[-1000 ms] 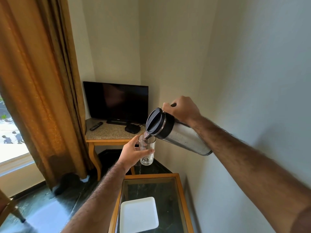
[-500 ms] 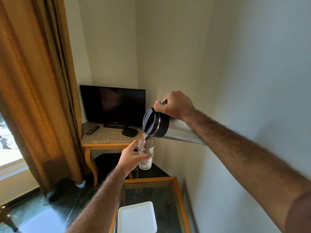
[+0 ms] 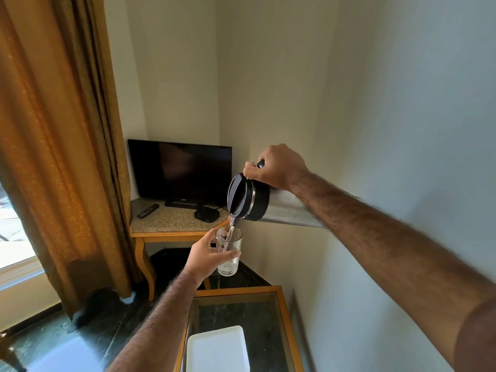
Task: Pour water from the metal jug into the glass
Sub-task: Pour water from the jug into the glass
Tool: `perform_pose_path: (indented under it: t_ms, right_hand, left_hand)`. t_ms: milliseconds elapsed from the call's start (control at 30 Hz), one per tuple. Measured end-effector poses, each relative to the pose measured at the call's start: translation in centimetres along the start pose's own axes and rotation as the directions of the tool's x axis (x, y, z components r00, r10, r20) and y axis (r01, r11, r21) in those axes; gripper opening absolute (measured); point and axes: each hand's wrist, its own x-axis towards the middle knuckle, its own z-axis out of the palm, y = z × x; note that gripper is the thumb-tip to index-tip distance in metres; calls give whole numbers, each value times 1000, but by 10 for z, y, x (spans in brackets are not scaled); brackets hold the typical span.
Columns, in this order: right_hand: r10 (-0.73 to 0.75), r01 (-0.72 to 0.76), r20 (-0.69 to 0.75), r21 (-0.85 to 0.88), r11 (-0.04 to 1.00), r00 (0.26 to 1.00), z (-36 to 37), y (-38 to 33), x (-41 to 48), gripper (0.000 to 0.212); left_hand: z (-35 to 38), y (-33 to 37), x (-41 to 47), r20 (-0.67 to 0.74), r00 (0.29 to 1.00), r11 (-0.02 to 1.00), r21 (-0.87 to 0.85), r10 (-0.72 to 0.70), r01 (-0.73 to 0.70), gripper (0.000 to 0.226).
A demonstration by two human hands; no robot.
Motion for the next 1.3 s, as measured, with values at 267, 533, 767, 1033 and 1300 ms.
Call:
perform_pose_path:
  t_ms: [267,533,767,1033,1300]
  right_hand:
    - [-22,22,3,-7,1000,1000,-3,-5,4,59]
    - [-57,57,5,-28,998,998,-3,-8,9,58]
    - [-67,67,4,-41,997,998,-2,-11,13,58]
    - [-107,106,-17,-57,993,994,-4,-13,22,57]
    - [-102,101,-14,-59,993,995,-2,-12,29,56]
  left_hand:
    - [-2,1,0,-2,1000,1000,-10,5,-5,55]
    - [-6,-8,0,-9,1000,1000,-15,-2,2,60]
    - [-6,-7,2,-26,1000,1000,-12,12,-13,53]
    - [-7,-11,10,-27,999,1000,-13,22,-22,58]
    - [-10,-9,15,-31,999,999,-14,33,-34,54]
